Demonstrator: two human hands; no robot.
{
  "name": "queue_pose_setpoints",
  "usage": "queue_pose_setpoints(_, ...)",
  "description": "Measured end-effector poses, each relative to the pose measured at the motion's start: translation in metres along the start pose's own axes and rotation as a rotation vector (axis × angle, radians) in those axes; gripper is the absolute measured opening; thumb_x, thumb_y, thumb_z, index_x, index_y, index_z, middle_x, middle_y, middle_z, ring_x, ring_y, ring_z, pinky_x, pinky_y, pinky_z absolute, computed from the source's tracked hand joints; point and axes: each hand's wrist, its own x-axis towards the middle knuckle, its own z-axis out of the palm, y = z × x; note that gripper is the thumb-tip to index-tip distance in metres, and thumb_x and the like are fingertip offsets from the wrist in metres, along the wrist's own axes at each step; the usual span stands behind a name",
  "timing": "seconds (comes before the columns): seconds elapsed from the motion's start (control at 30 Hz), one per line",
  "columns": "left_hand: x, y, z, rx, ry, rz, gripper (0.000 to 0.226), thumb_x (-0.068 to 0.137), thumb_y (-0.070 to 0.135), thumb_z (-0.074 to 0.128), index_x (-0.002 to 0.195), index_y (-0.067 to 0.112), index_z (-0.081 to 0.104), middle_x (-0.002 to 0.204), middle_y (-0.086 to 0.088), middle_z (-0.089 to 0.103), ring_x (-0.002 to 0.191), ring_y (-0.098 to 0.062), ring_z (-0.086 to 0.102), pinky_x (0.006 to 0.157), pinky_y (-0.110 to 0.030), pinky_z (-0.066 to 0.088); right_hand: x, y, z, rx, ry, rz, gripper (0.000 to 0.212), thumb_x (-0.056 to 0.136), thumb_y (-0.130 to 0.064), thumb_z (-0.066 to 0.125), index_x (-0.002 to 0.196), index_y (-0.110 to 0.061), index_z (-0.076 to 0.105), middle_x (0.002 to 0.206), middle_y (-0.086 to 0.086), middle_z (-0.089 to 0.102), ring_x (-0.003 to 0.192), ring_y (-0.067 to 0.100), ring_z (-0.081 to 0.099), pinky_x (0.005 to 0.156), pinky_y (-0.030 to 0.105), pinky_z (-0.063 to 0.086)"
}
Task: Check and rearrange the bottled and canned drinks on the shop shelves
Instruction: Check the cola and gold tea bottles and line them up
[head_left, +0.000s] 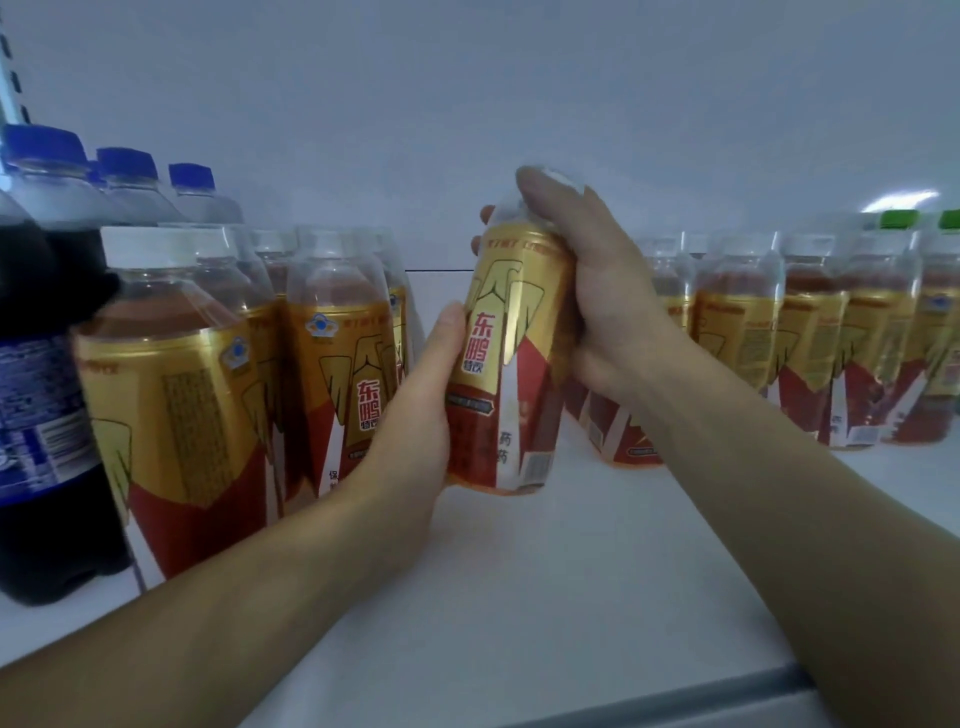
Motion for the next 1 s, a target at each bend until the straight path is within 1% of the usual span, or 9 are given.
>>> queue_pose_setpoints(0.13, -0.003, 0.002, -0.005, -0.092, -0.112, -0.235, 0.068, 0.092, 0.068, 0.039, 0.090, 0.013, 0.081, 0.098, -0.016, 0.076, 0.074, -0.029, 0.074, 0.061, -0.038, 0.060, -0.001, 0.001, -0.003, 0.031, -0.029, 0.147, 0.060, 0.091, -0.040, 0.067, 0.132, 0.003, 0.056, 0.108, 0.015, 0.062, 0.088, 0.023, 0.067, 0.077, 0.036, 0.056)
queue_pose_setpoints(0.33, -0.002, 0.001, 0.003, 0.076, -0.033, -0.038, 0.052, 0.094, 0.066, 0.037, 0.107, 0.032, 0.074, 0.103, 0.001, 0.077, 0.099, -0.023, 0.074, 0.094, -0.053, 0.054, -0.005, -0.003, 0.001, -0.152, 0.112, -0.173, 0.018, 0.092, -0.021, 0.072, 0.106, -0.014, 0.062, 0.081, 0.001, 0.068, 0.070, 0.014, 0.067, 0.068, 0.034, 0.056)
queue_pose_setpoints(0.4, -0.002, 0.001, 0.006, 0.100, -0.006, -0.004, 0.048, 0.095, 0.065, 0.038, 0.093, 0.038, 0.079, 0.097, 0.005, 0.078, 0.092, -0.016, 0.075, 0.093, -0.050, 0.056, -0.006, -0.002, 0.002, -0.218, 0.118, -0.202, 0.029, 0.092, -0.022, 0.073, 0.117, -0.016, 0.059, 0.085, 0.000, 0.069, 0.072, 0.014, 0.069, 0.070, 0.034, 0.057)
queue_pose_setpoints(0.47, -0.004, 0.001, 0.006, 0.066, -0.002, -0.047, 0.054, 0.096, 0.064, 0.038, 0.077, 0.036, 0.080, 0.086, 0.003, 0.078, 0.076, -0.015, 0.076, 0.072, -0.042, 0.063, -0.004, -0.001, 0.001, -0.130, 0.055, -0.100, 0.040, 0.091, -0.025, 0.073, 0.126, -0.014, 0.057, 0.092, 0.003, 0.070, 0.074, 0.016, 0.069, 0.070, 0.035, 0.057)
queue_pose_setpoints(0.53, -0.006, 0.003, 0.003, -0.010, -0.046, -0.171, 0.063, 0.093, 0.068, 0.039, 0.088, 0.021, 0.081, 0.089, -0.009, 0.077, 0.071, -0.024, 0.074, 0.058, -0.039, 0.061, -0.002, -0.001, 0.001, -0.026, 0.003, 0.043, 0.060, 0.086, -0.034, 0.073, 0.135, -0.006, 0.054, 0.107, 0.012, 0.064, 0.082, 0.020, 0.067, 0.073, 0.036, 0.057)
queue_pose_setpoints(0.63, -0.008, 0.003, 0.000, -0.047, -0.123, -0.266, 0.075, 0.089, 0.074, 0.038, 0.110, 0.011, 0.074, 0.101, -0.018, 0.075, 0.078, -0.032, 0.075, 0.063, -0.043, 0.061, -0.002, -0.001, -0.001, -0.060, 0.030, 0.052, 0.051, 0.087, -0.034, 0.072, 0.125, -0.004, 0.058, 0.107, 0.018, 0.062, 0.081, 0.025, 0.067, 0.074, 0.039, 0.058)
queue_pose_setpoints(0.73, -0.004, 0.000, 0.003, 0.021, -0.033, -0.170, 0.071, 0.093, 0.072, 0.032, 0.081, 0.023, 0.083, 0.092, -0.007, 0.078, 0.080, -0.022, 0.076, 0.074, -0.038, 0.056, -0.003, -0.004, 0.000, -0.193, 0.097, -0.126, 0.029, 0.090, -0.024, 0.074, 0.114, -0.014, 0.060, 0.100, 0.011, 0.068, 0.076, 0.020, 0.068, 0.072, 0.039, 0.059)
queue_pose_setpoints(0.83, -0.004, 0.001, 0.009, 0.067, 0.012, -0.102, 0.066, 0.097, 0.067, 0.031, 0.063, 0.037, 0.079, 0.085, 0.000, 0.078, 0.076, -0.014, 0.076, 0.079, -0.035, 0.053, -0.006, 0.001, 0.000, -0.428, 0.136, -0.229, 0.034, 0.088, -0.033, 0.076, 0.116, -0.025, 0.060, 0.103, 0.005, 0.069, 0.084, 0.018, 0.071, 0.077, 0.039, 0.060)
queue_pose_setpoints(1.0, -0.003, 0.004, 0.004, -0.078, -0.023, -0.231, 0.067, 0.094, 0.066, 0.040, 0.084, 0.014, 0.081, 0.093, -0.015, 0.076, 0.077, -0.031, 0.074, 0.073, -0.043, 0.060, -0.003, -0.004, 0.001, -0.466, -0.042, -0.117, 0.050, 0.081, -0.048, 0.069, 0.128, -0.039, 0.054, 0.120, -0.001, 0.063, 0.100, 0.017, 0.070, 0.089, 0.038, 0.058)
